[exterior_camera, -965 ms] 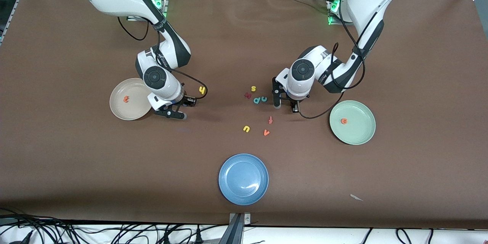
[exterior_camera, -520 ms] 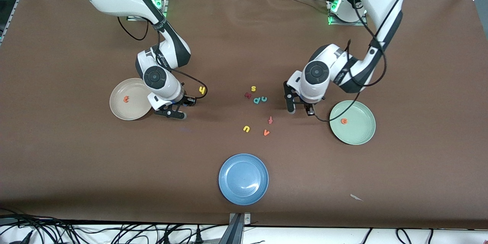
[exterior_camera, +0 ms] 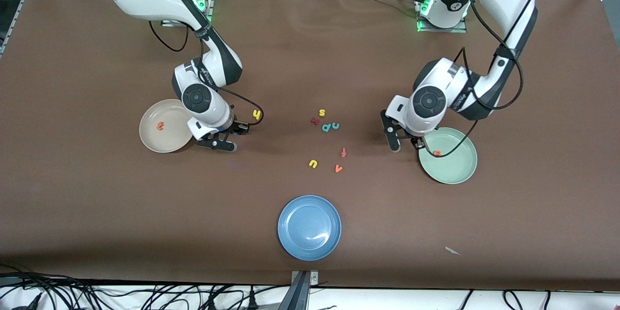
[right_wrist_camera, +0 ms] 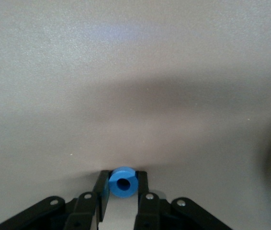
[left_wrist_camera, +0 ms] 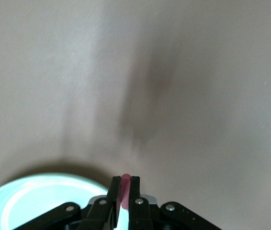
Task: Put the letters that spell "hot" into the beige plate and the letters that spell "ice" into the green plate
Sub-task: 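Drop the pink piece on the green plate while the right gripper drops blue o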
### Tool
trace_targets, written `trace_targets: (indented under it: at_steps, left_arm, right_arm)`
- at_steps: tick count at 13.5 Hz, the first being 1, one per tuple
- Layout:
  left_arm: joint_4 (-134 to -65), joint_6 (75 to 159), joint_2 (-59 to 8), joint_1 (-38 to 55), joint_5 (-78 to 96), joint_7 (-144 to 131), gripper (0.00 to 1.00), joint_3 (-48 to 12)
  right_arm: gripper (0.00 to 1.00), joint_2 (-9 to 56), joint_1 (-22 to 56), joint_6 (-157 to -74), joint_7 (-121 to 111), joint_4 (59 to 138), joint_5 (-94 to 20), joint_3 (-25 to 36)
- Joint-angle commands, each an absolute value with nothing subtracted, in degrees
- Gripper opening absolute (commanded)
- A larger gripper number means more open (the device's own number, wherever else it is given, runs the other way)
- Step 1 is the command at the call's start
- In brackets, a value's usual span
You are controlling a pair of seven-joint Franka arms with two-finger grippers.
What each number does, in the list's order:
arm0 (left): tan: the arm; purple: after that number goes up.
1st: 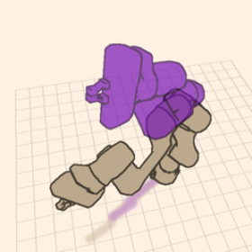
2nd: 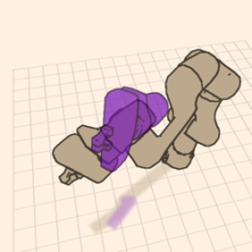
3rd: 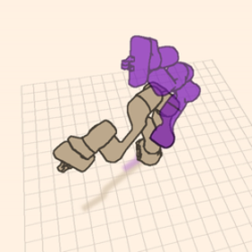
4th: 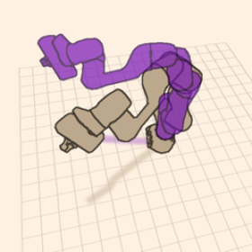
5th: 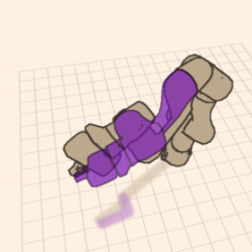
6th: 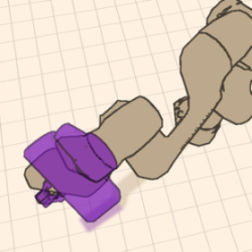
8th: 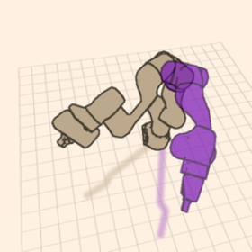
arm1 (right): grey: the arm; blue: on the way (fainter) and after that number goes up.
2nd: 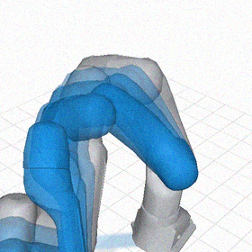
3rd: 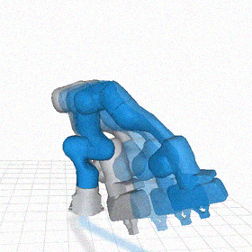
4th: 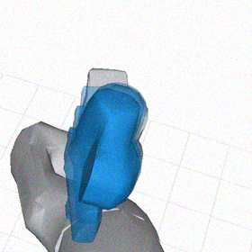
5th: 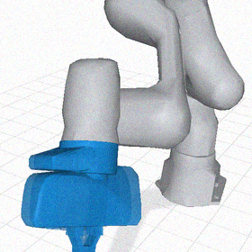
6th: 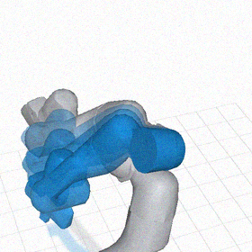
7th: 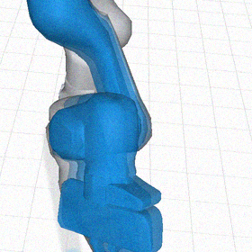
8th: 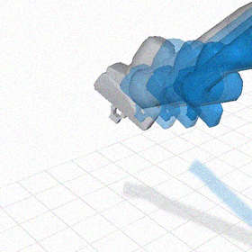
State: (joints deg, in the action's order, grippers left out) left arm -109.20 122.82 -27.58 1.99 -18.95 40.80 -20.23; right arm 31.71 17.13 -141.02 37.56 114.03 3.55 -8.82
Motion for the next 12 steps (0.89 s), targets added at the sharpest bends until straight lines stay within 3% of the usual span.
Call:
trace_targets:
  at_steps: [1,4,8,12]
  left_arm:
    - [-109.3,120.2,-25.7,0.6,-17.9,41.4,0.0,-19.5]
    - [-110.1,120.5,-26.1,0.0,-17.6,44.6,0.0,-16.4]
    - [-110.0,124.8,-27.4,-0.4,-17.7,50.7,0.0,-11.6]
    - [-110.3,127.4,-27.9,-1.2,-18.1,51.7,0.0,-9.8]
  right_arm:
    - [0.19,28.1,16.7,-138.6,37.4,114.5,4.1,-8.5]
    - [0.19,24.2,16.6,-130.3,35.6,112.2,4.1,-5.4]
    - [0.19,21.7,16.5,-122.6,21.4,112.8,3.9,3.6]
    - [0.19,22.5,16.4,-125.1,12.8,118.5,3.3,8.9]
